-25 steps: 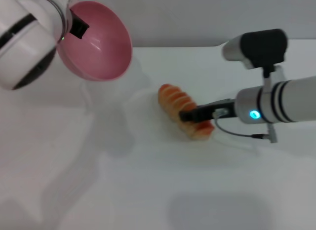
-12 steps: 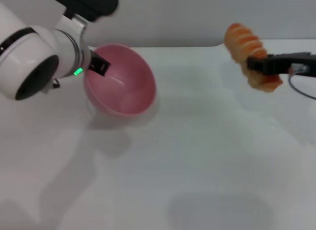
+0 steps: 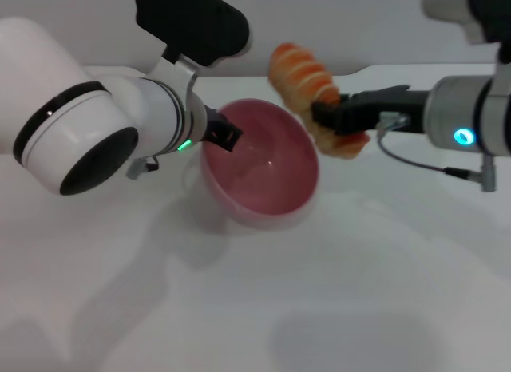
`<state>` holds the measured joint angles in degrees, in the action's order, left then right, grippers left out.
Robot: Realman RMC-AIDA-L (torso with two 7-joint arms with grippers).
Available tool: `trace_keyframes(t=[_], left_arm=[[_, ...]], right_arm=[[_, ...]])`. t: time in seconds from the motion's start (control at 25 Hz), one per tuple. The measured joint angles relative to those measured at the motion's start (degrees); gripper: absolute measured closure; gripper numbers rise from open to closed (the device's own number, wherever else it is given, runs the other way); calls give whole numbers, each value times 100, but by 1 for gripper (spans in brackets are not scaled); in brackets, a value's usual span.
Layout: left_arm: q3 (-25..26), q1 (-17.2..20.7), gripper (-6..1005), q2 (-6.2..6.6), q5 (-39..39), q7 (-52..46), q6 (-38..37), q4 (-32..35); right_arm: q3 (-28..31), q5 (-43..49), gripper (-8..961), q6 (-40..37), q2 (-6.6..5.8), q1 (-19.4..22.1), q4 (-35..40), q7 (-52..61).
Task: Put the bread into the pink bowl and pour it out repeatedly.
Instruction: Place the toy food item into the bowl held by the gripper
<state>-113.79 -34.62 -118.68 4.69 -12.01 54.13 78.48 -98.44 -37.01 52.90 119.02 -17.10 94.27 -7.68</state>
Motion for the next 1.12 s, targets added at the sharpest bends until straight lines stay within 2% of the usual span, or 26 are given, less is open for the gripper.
trace_keyframes(t=[0.4,0.84,1.12], left_arm=[[-109,13,844,7,148,-47,-242,0],[-63,-45,842,14,156,-18,-245,1],[59,-59,842,30,148,-11,-297,-200]], right_arm=[[-391,-10,706,-260,-9,-257,-512,99],[-552,-14,543,-304,-10,-310,-594,35],[-534,13,319,-248,-15,-151,-206,130]])
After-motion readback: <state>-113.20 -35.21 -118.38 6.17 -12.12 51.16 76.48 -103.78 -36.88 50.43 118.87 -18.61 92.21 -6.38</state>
